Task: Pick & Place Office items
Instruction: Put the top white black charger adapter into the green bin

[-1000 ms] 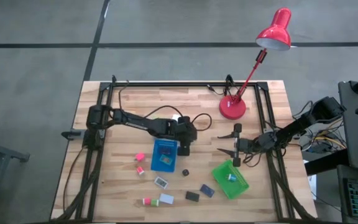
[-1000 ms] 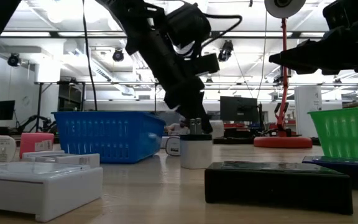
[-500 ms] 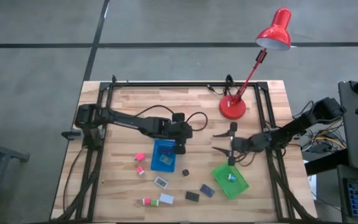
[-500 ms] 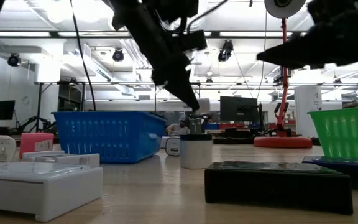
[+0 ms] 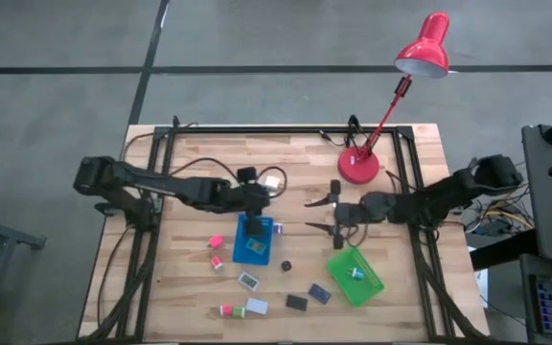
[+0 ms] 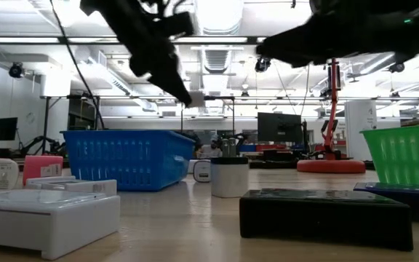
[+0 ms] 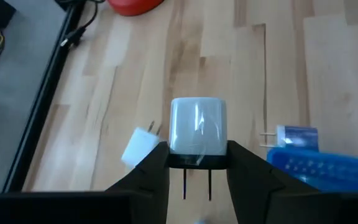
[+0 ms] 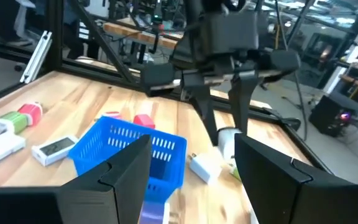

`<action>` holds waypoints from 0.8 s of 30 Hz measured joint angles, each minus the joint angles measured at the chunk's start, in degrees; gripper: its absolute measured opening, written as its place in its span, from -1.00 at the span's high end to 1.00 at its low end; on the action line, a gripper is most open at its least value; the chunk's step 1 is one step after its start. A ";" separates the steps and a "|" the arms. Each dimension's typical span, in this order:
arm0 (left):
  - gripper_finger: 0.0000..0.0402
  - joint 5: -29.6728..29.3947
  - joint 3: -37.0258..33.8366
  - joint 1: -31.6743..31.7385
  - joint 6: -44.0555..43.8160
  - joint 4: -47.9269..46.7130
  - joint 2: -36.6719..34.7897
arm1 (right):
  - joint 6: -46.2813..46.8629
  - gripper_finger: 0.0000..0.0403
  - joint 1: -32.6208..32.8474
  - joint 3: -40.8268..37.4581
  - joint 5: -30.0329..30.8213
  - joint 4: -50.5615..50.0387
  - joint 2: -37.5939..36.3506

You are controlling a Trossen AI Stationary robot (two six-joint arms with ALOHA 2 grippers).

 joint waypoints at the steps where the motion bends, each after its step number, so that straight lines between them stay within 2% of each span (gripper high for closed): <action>1: 0.40 -0.02 -1.02 -0.03 -0.27 -0.38 -1.45 | 0.40 -0.11 -1.09 1.04 -1.59 0.41 1.66; 5: 0.40 0.06 -4.18 -0.25 -0.97 -0.36 -6.25 | 0.89 -0.11 -4.66 6.03 -6.73 2.09 8.63; 9: 0.40 0.20 -5.44 -0.64 -1.88 -0.99 -8.55 | 1.28 -0.11 -7.03 11.65 -7.26 1.52 15.08; 13: 0.40 0.63 -5.76 -1.74 -1.84 -1.33 -7.97 | 1.39 -0.11 -8.10 15.68 -8.64 -0.91 20.12; 17: 0.40 0.53 -5.18 -2.47 -1.33 -2.53 -6.38 | 1.35 -0.11 -8.26 17.25 -8.85 -1.81 22.04; 24: 0.40 0.40 -3.19 -3.24 -0.15 -2.37 -4.59 | 2.30 -0.11 -8.39 16.72 -8.84 -1.72 21.00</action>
